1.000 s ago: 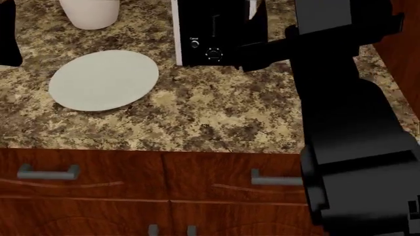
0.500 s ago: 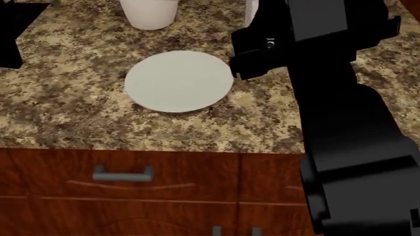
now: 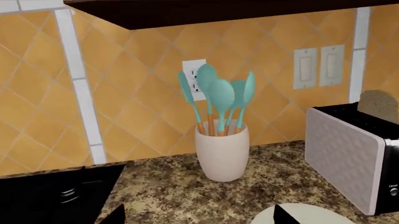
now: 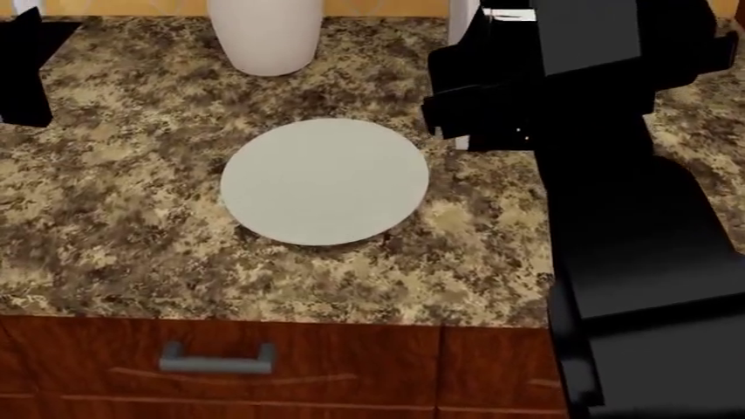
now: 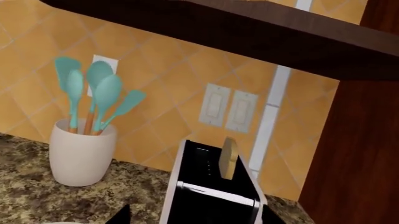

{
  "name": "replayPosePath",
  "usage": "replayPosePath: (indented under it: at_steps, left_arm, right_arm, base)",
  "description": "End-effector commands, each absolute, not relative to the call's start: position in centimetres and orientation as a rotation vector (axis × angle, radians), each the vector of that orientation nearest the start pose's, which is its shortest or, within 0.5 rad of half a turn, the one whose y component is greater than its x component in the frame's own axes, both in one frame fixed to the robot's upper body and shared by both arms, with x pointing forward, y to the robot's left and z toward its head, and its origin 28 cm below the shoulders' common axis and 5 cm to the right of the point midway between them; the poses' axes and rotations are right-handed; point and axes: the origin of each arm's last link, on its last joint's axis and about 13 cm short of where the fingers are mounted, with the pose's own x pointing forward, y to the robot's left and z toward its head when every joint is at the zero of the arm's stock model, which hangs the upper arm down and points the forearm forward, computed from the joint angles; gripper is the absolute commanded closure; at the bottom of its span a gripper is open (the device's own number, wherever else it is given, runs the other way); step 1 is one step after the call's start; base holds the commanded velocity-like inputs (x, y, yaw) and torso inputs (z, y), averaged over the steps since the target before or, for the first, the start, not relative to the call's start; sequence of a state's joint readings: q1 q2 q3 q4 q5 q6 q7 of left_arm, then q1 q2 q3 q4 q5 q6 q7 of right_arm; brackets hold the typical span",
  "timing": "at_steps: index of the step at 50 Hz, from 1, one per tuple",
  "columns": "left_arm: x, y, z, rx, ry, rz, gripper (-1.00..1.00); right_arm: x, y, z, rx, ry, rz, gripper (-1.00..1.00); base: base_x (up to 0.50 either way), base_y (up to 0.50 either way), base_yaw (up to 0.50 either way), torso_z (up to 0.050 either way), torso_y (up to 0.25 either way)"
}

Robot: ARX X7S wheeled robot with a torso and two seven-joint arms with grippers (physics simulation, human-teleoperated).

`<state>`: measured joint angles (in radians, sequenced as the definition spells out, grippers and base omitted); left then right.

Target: Place the toasted item on a plate.

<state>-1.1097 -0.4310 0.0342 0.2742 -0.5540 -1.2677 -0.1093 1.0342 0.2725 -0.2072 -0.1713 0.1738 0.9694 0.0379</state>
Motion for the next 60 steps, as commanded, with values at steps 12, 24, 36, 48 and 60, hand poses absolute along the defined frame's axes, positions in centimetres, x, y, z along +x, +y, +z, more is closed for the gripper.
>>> replayPosePath:
  at_steps: [12,24,36,48,60]
  left_arm:
    - [29.8,27.73,30.66,0.088,-0.096,-0.073,-1.0]
    - [29.75,27.8,30.63,0.081,-0.104,-0.069,-1.0]
    - [29.71,27.74,30.41,0.091,-0.108,-0.075,-1.0]
    - [29.72,27.82,30.28,0.084,-0.106,-0.075,-1.0]
    - [29.9,27.91,30.07,0.085,-0.101,-0.072,-1.0]
  right_arm:
    - [32.76,-12.66,28.3,-0.25,-0.191,0.024,-1.0]
    - [32.59,-12.6,28.46,-0.253,-0.191,0.024,-1.0]
    - [32.5,-12.68,28.35,-0.252,-0.189,0.023,-1.0]
    - [32.66,-12.58,28.3,-0.255,-0.187,0.03,-1.0]
    - [32.62,-12.44,28.42,-0.266,-0.187,0.033,-1.0]
  base:
    - [0.5,0.0,0.0,0.0,0.0]
    - [0.5,0.0,0.0,0.0,0.001]
    - [0.5,0.0,0.0,0.0,0.001]
    - [0.5,0.0,0.0,0.0,0.001]
    - [0.19,0.0,0.0,0.0,0.002]
